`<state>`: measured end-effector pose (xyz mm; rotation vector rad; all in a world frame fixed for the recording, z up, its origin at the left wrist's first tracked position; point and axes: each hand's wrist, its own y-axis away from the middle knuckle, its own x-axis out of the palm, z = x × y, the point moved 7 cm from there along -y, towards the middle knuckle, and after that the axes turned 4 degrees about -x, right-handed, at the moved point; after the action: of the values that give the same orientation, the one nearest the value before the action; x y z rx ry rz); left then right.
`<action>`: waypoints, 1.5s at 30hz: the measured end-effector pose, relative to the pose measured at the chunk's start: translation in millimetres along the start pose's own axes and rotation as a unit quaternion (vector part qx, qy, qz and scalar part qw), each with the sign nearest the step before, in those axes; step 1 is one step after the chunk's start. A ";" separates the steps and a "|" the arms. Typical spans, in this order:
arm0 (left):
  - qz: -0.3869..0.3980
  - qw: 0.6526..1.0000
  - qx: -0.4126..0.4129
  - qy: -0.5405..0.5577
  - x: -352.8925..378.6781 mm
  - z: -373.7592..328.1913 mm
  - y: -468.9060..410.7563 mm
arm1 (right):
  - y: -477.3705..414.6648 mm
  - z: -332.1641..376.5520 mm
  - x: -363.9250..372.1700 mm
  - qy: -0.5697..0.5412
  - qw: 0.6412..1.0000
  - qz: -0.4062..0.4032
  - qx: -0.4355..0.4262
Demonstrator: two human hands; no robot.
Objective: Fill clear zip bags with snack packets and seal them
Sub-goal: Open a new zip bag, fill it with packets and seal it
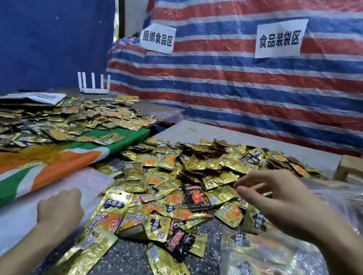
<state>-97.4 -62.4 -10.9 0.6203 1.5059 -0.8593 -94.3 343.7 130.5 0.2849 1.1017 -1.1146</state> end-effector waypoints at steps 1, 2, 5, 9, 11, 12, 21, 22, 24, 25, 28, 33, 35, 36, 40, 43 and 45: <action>-0.011 1.000 -0.009 0.018 -2.3 1.3 -0.1 | -0.2 0.3 0.1 0.002 1.000 0.000 -0.002; -0.019 0.999 -0.013 0.038 -3.9 3.0 0.0 | -0.4 0.5 0.5 0.004 1.000 0.002 -0.004; -0.014 0.992 -0.021 0.120 -10.1 8.9 -3.7 | -1.2 1.7 3.5 0.009 1.000 0.017 -0.007; -0.039 0.987 -0.031 0.152 -33.7 8.8 -9.7 | -1.6 1.6 7.0 0.012 1.000 0.029 0.000; -0.079 0.982 -0.018 0.170 -56.5 3.4 -8.3 | -1.6 2.0 8.4 0.019 0.999 0.028 0.002; -0.102 0.975 -0.003 0.195 -71.6 -1.2 -5.9 | -2.0 2.0 8.3 0.023 0.999 0.024 0.002; -0.221 0.792 0.351 0.447 -219.8 -120.2 120.3 | -1.3 14.9 -15.4 -0.228 0.963 -0.142 -0.003; -0.217 0.776 0.389 0.447 -223.0 -136.0 135.7 | -0.2 12.7 -17.5 -0.275 0.948 -0.158 0.013; -0.211 0.744 0.458 0.438 -223.0 -166.0 162.1 | 2.2 6.3 -22.1 -0.339 0.922 -0.179 0.044; -0.205 0.731 0.488 0.430 -220.4 -179.7 172.8 | 3.5 2.6 -24.5 -0.355 0.915 -0.180 0.060; -0.194 0.709 0.544 0.404 -204.2 -210.2 192.7 | 7.1 -4.8 -29.6 -0.371 0.913 -0.142 0.096; -0.013 0.705 0.544 0.454 -174.0 -227.9 166.4 | 15.2 -14.1 -32.7 -0.364 0.918 -0.094 0.126; 0.140 0.695 0.549 0.442 -165.9 -232.7 150.9 | 16.9 -12.2 -34.1 -0.345 0.927 -0.078 0.128; 0.206 0.686 0.533 0.450 -166.1 -232.2 144.3 | 17.2 -10.9 -34.1 -0.341 0.929 -0.068 0.126; 0.229 0.681 0.438 0.540 -181.5 -233.8 121.9 | 13.3 -3.1 -26.3 -0.342 0.933 -0.033 0.106; 0.223 0.684 0.481 0.501 -184.4 -246.1 132.9 | 9.9 0.2 -20.4 -0.354 0.929 -0.017 0.105; 0.255 0.671 0.470 0.514 -181.4 -246.5 127.5 | 11.4 -2.8 -23.7 -0.354 0.928 -0.025 0.114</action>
<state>-118.3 229.0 145.8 2.5159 1.5467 -0.8057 -86.7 364.4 144.9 0.0186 0.3370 -1.2530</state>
